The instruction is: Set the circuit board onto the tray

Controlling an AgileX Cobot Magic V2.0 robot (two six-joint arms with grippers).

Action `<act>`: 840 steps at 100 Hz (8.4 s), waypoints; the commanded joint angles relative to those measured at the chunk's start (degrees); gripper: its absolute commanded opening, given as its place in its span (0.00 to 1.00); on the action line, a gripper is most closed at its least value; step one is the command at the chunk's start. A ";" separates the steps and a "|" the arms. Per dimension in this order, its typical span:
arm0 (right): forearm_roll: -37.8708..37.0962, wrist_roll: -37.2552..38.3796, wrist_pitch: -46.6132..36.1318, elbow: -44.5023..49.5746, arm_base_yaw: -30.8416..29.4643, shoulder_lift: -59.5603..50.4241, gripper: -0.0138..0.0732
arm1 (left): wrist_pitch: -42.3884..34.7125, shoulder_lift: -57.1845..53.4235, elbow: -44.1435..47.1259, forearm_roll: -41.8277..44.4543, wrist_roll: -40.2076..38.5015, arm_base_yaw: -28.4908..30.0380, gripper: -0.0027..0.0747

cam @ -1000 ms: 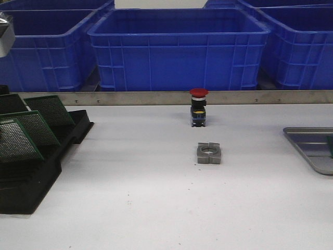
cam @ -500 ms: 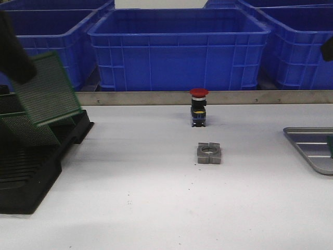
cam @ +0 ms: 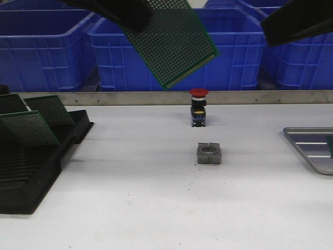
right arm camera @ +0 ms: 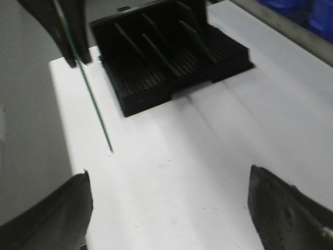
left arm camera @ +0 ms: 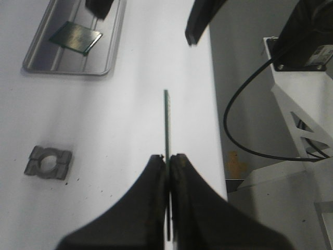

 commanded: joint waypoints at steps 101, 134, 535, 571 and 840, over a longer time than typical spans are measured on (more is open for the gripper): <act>5.26 1.45 -5.62 -1.05 15.48 -1.50 0.09 | -0.04 -1.53 -1.86 -7.88 0.34 -3.40 0.53; -6.28 30.11 -7.27 -0.39 12.95 -1.50 0.09 | -3.14 -1.53 -1.86 -7.88 0.34 -3.40 0.68; -9.94 33.54 -51.93 28.96 4.88 -65.77 0.09 | -67.00 -76.12 57.54 -10.55 -15.74 20.87 0.01; -9.94 33.54 -51.93 28.96 4.88 -65.77 0.09 | -75.52 -76.12 64.28 40.33 -65.65 20.87 0.01; -75.14 100.23 -59.09 45.35 0.30 -73.98 0.09 | -58.30 -89.17 72.56 54.72 -84.50 23.94 0.01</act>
